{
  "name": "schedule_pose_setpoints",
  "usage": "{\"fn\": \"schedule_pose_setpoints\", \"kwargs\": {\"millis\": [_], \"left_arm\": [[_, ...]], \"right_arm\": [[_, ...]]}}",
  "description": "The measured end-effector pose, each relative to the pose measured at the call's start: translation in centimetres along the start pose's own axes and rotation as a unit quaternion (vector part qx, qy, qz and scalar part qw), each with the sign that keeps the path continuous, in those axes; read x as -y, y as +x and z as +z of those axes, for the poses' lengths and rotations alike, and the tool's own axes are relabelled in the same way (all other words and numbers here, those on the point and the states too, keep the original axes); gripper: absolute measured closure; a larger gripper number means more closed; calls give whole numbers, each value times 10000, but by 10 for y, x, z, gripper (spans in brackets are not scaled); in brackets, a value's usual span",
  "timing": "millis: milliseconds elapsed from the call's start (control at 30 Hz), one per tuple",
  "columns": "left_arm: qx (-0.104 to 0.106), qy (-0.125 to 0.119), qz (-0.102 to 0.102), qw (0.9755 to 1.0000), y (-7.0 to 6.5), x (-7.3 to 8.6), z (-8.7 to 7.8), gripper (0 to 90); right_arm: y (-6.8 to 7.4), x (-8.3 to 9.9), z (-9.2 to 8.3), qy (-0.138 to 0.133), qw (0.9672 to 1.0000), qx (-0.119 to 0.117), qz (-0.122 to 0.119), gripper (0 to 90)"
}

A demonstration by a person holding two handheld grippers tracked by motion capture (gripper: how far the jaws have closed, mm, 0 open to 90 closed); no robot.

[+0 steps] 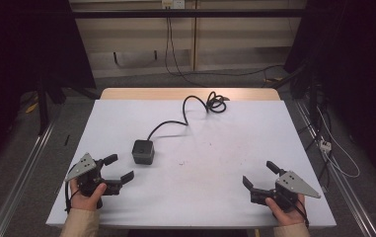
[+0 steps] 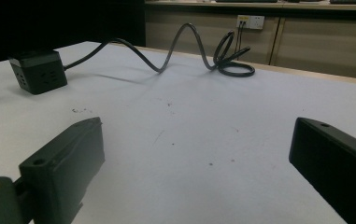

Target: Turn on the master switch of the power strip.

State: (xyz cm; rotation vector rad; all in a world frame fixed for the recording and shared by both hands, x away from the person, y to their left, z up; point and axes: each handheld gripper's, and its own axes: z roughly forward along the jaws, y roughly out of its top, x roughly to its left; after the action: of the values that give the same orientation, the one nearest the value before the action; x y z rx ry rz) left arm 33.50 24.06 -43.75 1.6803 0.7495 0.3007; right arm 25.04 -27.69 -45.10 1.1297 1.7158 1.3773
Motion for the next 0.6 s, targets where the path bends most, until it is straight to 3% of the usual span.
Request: {"fn": "schedule_pose_setpoints", "kwargs": {"millis": [600], "left_arm": [[42, -1, 30, 10000, 0, -4, 5, 43]], "right_arm": [[0, 0, 0, -31, 10000, -47, 19, 35]]}}
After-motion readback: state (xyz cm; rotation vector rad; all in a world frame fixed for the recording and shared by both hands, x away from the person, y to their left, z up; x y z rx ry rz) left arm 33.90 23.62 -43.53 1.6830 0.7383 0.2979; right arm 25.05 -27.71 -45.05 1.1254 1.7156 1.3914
